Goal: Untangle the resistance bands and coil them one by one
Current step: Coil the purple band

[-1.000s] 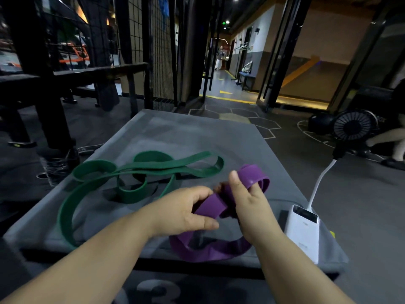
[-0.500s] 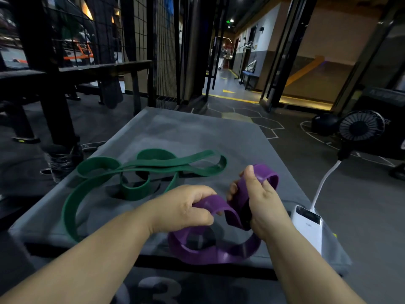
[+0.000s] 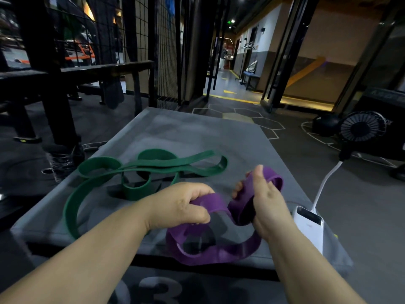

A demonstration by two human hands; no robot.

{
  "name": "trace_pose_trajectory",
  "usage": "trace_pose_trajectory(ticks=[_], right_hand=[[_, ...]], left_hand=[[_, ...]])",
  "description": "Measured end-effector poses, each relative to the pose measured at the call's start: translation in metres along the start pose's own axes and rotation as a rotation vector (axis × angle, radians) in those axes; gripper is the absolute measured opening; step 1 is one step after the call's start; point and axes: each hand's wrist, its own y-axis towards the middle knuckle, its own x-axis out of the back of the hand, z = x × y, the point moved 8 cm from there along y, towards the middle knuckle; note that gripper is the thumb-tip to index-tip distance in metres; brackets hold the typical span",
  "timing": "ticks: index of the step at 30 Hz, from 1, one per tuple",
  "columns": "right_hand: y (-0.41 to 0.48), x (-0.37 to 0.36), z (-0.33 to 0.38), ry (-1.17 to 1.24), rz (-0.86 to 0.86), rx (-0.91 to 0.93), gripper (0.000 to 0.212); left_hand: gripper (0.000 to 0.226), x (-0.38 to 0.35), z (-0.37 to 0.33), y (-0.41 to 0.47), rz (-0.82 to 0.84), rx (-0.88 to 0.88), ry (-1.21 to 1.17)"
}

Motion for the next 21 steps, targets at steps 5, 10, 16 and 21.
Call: trace_pose_trajectory(ticks=[5,10,16,21], right_hand=[[-0.023,-0.028,-0.007,-0.467,0.229,0.123,0.077],[-0.032,-0.046,-0.003,-0.432,0.389,0.179,0.047],[-0.034,-0.049,-0.005,-0.477,0.437,0.192,0.042],[-0.038,-0.05,-0.005,-0.533,0.452,0.185,0.042]], left_hand=[[0.024,0.005,-0.003,0.001,-0.07,-0.045,-0.069],[0.016,0.008,-0.003,0.001,-0.081,-0.086,-0.177],[0.023,0.017,0.005,0.008,-0.238,-0.088,-0.353],[0.052,0.037,0.011,0.01,-0.409,-0.114,-0.35]])
